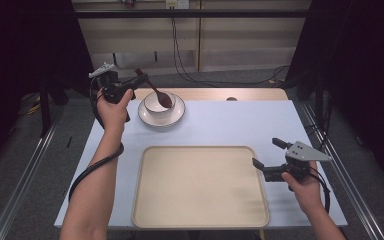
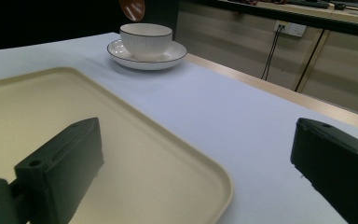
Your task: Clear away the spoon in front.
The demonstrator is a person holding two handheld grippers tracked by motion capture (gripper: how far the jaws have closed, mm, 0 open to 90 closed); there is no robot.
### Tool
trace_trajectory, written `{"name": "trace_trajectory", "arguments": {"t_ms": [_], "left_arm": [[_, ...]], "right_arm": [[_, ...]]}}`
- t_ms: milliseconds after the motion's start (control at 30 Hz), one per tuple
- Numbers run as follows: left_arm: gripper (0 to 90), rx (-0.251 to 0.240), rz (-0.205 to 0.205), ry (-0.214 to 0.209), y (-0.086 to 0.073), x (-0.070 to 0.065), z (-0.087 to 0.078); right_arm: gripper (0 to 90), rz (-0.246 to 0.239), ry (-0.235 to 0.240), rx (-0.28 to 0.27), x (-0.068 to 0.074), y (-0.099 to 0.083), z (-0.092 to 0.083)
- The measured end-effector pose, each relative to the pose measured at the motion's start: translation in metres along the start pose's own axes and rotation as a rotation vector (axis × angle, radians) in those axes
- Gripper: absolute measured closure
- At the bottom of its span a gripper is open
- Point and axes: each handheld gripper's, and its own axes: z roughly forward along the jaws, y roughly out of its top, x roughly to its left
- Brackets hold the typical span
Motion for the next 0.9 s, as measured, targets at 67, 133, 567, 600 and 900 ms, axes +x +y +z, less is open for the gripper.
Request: {"name": "trace_trajectory", "arguments": {"t_ms": [67,133,567,600,900], "left_arm": [[84.1,0.01,0.017,-0.012,0.001,-0.003,-0.001],[84.1,0.027,0.02,-0.034,0.001,-0.006,-0.002],[84.0,0.083,0.0,-0.103,-0.011,-0.014,-0.01],[84.1,0.093,0.008,-0.097,-0.012,-0.014,-0.012],[84.1,0.129,0.005,-0.147,-0.016,-0.021,-0.02]], "right_arm": [[2.1,0.005,0.0,0.0,0.0,0.0,0.0],[2.1,0.006,-0.001,-0.001,0.0,0.0,0.0],[2.1,0.0,-0.009,-0.002,0.001,0.0,0.0],[2.1,-0.003,-0.01,-0.002,0.001,0.0,0.0],[2.1,-0.005,-0.004,0.005,0.002,0.0,0.001]]}}
